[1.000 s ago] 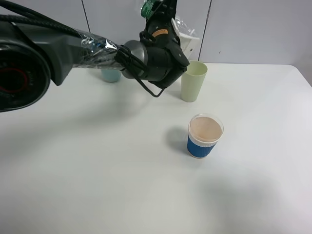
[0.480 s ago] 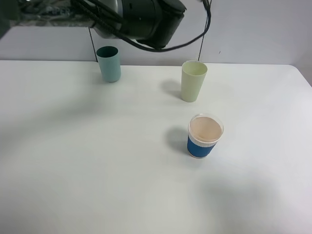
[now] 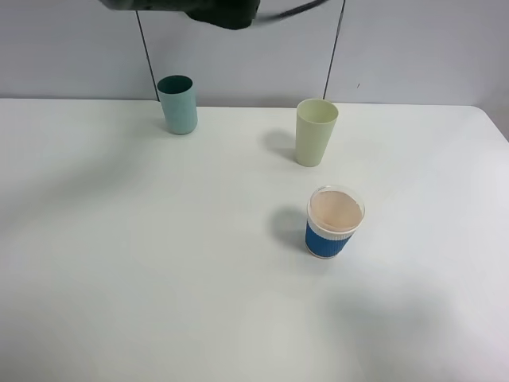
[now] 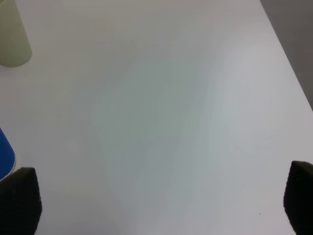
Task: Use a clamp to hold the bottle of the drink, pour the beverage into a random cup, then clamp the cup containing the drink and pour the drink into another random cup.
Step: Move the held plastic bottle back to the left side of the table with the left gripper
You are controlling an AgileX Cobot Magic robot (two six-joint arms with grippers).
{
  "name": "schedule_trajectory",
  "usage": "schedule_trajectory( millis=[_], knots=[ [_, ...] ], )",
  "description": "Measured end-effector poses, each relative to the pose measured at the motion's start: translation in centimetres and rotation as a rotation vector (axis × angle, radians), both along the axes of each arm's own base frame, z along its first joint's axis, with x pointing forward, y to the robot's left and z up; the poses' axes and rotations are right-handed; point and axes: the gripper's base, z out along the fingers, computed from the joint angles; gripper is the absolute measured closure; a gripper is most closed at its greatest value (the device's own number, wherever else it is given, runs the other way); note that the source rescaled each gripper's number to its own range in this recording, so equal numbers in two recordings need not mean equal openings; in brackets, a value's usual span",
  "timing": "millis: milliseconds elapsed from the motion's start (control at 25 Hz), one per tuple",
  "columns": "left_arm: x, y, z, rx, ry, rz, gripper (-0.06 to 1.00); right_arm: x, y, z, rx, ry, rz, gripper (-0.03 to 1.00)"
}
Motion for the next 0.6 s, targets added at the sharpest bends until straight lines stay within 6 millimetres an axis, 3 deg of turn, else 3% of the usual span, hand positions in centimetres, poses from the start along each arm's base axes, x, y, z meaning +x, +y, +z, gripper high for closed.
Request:
schedule_trajectory(
  millis=[360,600],
  knots=[
    [-2.9,0.5,-4.0,0.129,0.237,-0.374,0.94,0.0,0.0,0.0,0.000,0.000,0.000,-0.03],
    [-4.2,3.8,-5.9,-0.062,0.340,-0.394,0.94,0.0,0.0,0.0,0.000,0.000,0.000,-0.03]
  ],
)
